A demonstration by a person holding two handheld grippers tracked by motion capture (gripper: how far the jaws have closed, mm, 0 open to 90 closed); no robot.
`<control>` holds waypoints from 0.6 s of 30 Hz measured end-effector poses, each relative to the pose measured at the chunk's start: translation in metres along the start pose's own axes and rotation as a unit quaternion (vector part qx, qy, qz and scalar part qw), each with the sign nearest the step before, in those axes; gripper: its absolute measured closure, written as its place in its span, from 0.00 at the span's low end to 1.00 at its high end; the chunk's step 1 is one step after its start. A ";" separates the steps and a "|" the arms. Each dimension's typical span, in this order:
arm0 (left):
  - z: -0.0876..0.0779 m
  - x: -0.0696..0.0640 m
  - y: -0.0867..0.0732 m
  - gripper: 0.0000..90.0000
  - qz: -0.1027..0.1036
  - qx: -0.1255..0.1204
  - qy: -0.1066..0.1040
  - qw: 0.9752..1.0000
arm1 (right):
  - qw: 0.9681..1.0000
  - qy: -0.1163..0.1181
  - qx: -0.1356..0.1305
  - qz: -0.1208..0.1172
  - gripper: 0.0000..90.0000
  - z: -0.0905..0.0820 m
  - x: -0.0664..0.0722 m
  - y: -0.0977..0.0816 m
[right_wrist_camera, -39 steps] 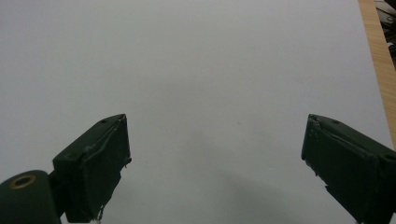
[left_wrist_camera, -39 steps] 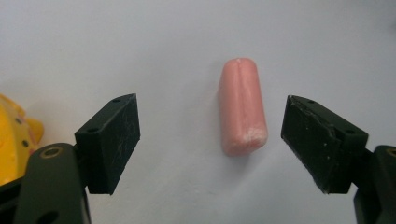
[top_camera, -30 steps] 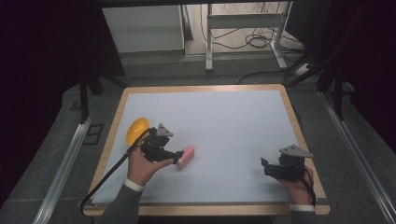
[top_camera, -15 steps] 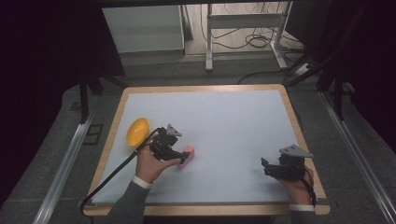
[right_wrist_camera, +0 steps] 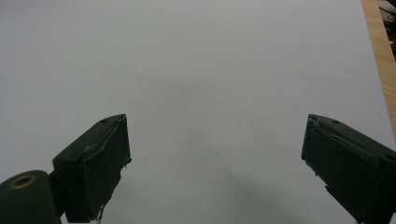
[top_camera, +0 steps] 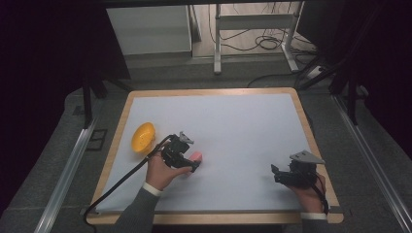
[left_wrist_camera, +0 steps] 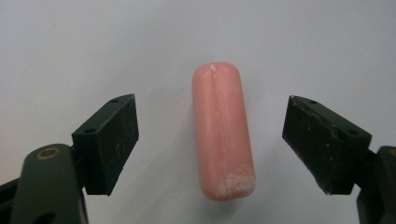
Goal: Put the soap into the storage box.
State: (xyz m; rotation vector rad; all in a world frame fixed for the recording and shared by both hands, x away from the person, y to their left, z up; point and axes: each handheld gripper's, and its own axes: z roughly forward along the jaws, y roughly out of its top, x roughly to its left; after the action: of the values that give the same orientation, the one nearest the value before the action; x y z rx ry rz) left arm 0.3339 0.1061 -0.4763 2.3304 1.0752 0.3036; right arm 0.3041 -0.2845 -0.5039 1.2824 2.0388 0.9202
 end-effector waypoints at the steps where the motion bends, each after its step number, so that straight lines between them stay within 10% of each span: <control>1: 0.002 0.000 0.000 0.21 0.001 0.004 0.001 1.000 | 1.000 0.000 0.002 0.000 0.08 0.001 0.000 0.000; 18: 0.030 0.003 0.001 0.43 -0.007 0.037 -0.006 0.999 | 1.000 -0.003 -0.001 0.003 0.08 -0.001 -0.002 0.000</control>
State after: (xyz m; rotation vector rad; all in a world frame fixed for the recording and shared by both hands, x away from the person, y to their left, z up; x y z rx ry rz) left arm 0.3484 0.0963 -0.5005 2.3852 1.1140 0.2493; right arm 0.3040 -0.2864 -0.5036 1.2896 2.0303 0.9204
